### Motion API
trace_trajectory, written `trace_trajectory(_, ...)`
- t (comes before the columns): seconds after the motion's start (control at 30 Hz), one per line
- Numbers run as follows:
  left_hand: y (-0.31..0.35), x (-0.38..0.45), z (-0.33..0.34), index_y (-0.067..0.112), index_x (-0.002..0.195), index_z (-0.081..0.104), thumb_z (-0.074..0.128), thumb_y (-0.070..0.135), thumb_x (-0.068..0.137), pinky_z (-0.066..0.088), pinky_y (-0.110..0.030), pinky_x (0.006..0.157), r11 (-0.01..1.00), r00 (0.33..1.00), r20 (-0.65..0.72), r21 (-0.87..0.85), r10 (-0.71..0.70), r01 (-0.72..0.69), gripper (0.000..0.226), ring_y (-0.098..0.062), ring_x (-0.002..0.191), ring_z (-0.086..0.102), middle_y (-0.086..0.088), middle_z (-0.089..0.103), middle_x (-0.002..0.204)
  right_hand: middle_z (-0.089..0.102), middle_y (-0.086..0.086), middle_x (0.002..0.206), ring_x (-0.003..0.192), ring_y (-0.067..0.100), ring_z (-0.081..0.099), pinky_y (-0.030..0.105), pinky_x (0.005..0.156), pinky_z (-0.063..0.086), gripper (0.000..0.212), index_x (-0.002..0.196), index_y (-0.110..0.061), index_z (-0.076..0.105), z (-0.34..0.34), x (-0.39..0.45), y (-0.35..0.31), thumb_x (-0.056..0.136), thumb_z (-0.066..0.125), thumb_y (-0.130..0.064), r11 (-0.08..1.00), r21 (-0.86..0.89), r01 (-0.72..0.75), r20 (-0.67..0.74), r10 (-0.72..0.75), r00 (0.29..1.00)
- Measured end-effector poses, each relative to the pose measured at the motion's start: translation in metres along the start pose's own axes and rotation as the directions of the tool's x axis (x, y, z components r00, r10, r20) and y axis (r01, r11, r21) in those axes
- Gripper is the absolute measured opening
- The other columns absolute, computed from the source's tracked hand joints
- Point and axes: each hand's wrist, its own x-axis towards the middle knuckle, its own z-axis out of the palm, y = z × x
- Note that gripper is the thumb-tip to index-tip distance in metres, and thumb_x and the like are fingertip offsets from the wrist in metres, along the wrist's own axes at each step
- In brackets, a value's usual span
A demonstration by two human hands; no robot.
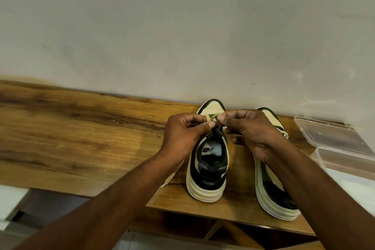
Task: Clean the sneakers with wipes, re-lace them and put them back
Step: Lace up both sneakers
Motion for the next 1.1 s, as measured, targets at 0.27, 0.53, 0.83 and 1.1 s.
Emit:
trace_trajectory(0.27, 0.009, -0.002, 0.005, 0.012, 0.095, 0.081, 0.089, 0.016, 0.083, 0.064, -0.041, 0.080, 0.995, 0.993, -0.054, 0.009, 0.102, -0.102, 0.015, -0.022, 0.085, 0.079, -0.004, 0.081, 0.088, 0.079, 0.006, 0.080, 0.056, 0.009, 0.054, 0.027, 0.047, 0.043, 0.007, 0.093, -0.008, 0.078, 0.005, -0.005, -0.006, 0.094, 0.075, -0.014, 0.964, -0.064, 0.259, -0.131, -0.265, 0.955)
trace_trajectory(0.53, 0.015, -0.004, 0.007, 0.014, 0.090, 0.079, 0.088, 0.013, 0.083, 0.061, -0.028, 0.072, 0.991, 0.987, -0.086, -0.001, 0.132, -0.133, 0.011, -0.018, 0.079, 0.078, -0.003, 0.081, 0.084, 0.080, 0.006, 0.085, 0.058, 0.010, 0.057, 0.028, 0.048, 0.043, 0.015, 0.091, -0.007, 0.078, -0.003, -0.005, -0.012, 0.096, 0.073, -0.020, 0.934, -0.002, 0.357, -0.158, -0.353, 0.922)
trace_trajectory(0.83, 0.026, 0.004, 0.010, 0.018, 0.077, 0.079, 0.093, 0.012, 0.077, 0.065, -0.048, 0.080, 0.985, 0.975, -0.141, 0.009, 0.174, -0.174, 0.015, -0.026, 0.076, 0.078, -0.004, 0.079, 0.078, 0.079, 0.008, 0.086, 0.060, 0.013, 0.055, 0.027, 0.049, 0.045, 0.018, 0.094, -0.009, 0.078, 0.002, -0.001, -0.019, 0.095, 0.075, -0.026, 0.925, 0.050, 0.377, -0.171, -0.364, 0.916)
trace_trajectory(1.1, 0.035, 0.016, 0.014, 0.016, 0.073, 0.076, 0.096, 0.014, 0.071, 0.065, -0.045, 0.076, 0.987, 0.966, -0.201, 0.027, 0.160, -0.158, 0.020, -0.024, 0.073, 0.077, -0.004, 0.078, 0.075, 0.078, 0.010, 0.082, 0.057, 0.012, 0.053, 0.027, 0.050, 0.044, 0.021, 0.093, -0.008, 0.079, 0.007, 0.009, -0.027, 0.093, 0.076, -0.029, 0.942, 0.104, 0.320, -0.160, -0.302, 0.940)
